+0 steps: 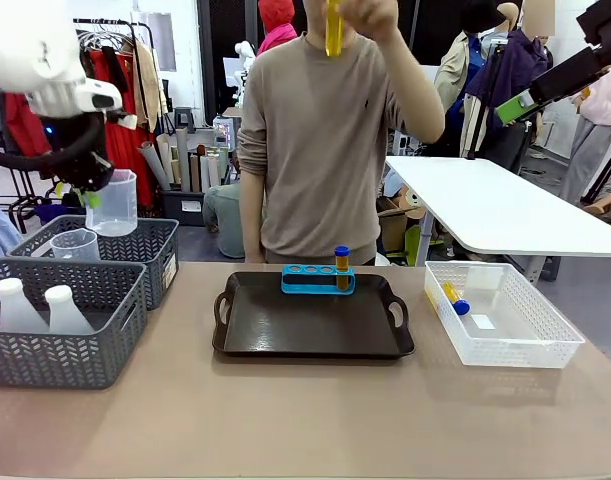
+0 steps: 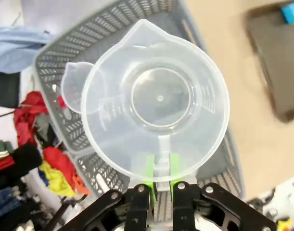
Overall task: Prepare the laboratory tools.
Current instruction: Pick up one Large Measuring Cup and place it on the Handle tray.
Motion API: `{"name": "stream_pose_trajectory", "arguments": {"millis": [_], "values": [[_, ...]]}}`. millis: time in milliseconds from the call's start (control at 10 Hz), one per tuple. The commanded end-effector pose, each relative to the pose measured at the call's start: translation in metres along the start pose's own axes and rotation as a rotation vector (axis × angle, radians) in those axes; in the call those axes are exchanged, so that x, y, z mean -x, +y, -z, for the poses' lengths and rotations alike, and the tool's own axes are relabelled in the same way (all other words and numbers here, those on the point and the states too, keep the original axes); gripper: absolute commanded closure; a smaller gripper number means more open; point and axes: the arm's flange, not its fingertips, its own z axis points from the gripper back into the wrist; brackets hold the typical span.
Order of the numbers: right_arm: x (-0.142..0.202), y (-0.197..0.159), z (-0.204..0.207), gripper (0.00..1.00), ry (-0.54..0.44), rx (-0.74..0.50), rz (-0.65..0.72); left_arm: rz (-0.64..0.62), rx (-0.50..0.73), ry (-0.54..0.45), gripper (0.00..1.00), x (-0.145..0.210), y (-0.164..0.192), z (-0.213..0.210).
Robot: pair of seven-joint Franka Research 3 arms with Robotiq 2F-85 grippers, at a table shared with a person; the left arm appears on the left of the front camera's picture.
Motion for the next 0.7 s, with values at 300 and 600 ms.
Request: {"name": "stream_pose_trajectory", "arguments": {"millis": [300,600], "values": [[0.0,0.0,-0.001,0.0,-0.004,-0.004,-0.001,0.407,0.351,-0.011,1.0,0.05,-0.009,-0.091],[0.0,0.0,-0.001,0.0,-0.004,-0.004,-0.001,0.626,0.354,-0.03,1.0,0.065,-0.037,-0.132]]}}
